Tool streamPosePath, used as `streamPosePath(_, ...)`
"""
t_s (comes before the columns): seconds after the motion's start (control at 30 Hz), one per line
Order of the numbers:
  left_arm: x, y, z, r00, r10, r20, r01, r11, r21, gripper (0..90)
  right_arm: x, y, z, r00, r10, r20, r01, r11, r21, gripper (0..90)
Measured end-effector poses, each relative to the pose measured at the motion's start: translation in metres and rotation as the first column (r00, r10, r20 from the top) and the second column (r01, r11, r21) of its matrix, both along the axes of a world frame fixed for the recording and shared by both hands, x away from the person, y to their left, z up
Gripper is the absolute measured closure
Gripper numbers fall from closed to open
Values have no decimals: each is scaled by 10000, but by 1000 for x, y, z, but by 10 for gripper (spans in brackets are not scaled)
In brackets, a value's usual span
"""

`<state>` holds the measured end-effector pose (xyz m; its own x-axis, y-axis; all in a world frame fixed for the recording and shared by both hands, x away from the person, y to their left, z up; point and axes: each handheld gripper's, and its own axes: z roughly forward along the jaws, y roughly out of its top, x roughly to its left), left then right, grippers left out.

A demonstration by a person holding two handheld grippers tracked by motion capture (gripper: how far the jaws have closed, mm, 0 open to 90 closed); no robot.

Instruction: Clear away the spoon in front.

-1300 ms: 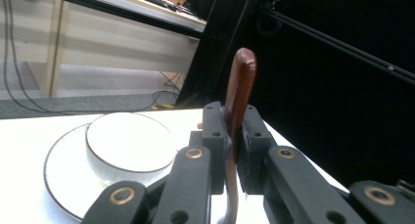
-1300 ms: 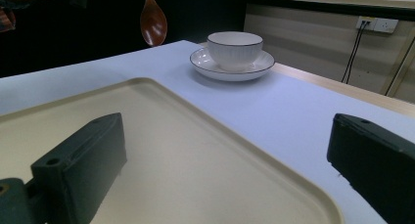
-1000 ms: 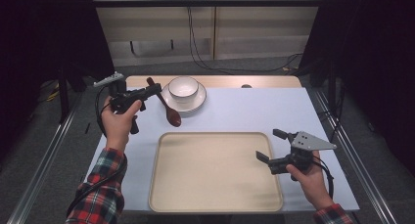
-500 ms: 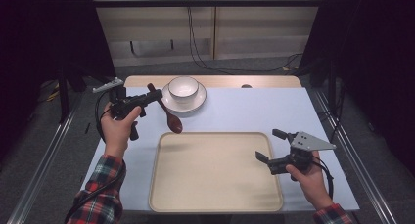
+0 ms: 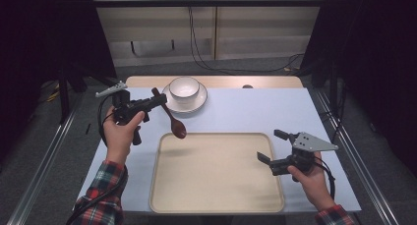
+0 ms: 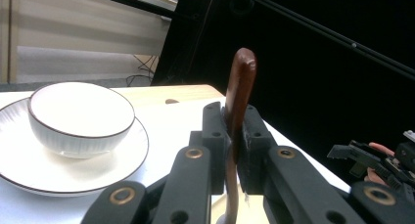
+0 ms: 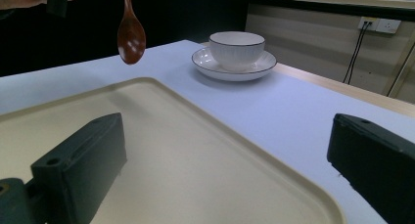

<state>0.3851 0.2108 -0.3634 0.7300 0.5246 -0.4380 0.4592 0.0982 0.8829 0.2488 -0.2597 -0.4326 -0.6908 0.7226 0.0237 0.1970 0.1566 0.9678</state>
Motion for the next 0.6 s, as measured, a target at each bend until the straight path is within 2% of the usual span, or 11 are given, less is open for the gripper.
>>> streamPosePath(0.13,-4,-3,-3,10000,-62,2,62,10000,38,841,0,-1,0,10000,30,66,-30,10000,-15,4)
streamPosePath(0.17,-5,-4,-3,9999,-96,-53,95,9999,-81,841,0,0,0,10000,-1,51,0,10000,51,4)
streamPosePath(0.33,-9,-6,-5,9992,-389,17,389,9992,22,841,0,-1,0,10000,11,40,-11,10000,54,3)
streamPosePath(0.5,-13,-7,-7,9989,-458,-94,458,9989,-53,841,0,0,0,10000,19,19,-19,10000,31,2)
streamPosePath(0.6,-16,-8,-8,9985,-542,-80,542,9985,39,841,0,0,0,10000,8,-2,-8,10000,-2,1)
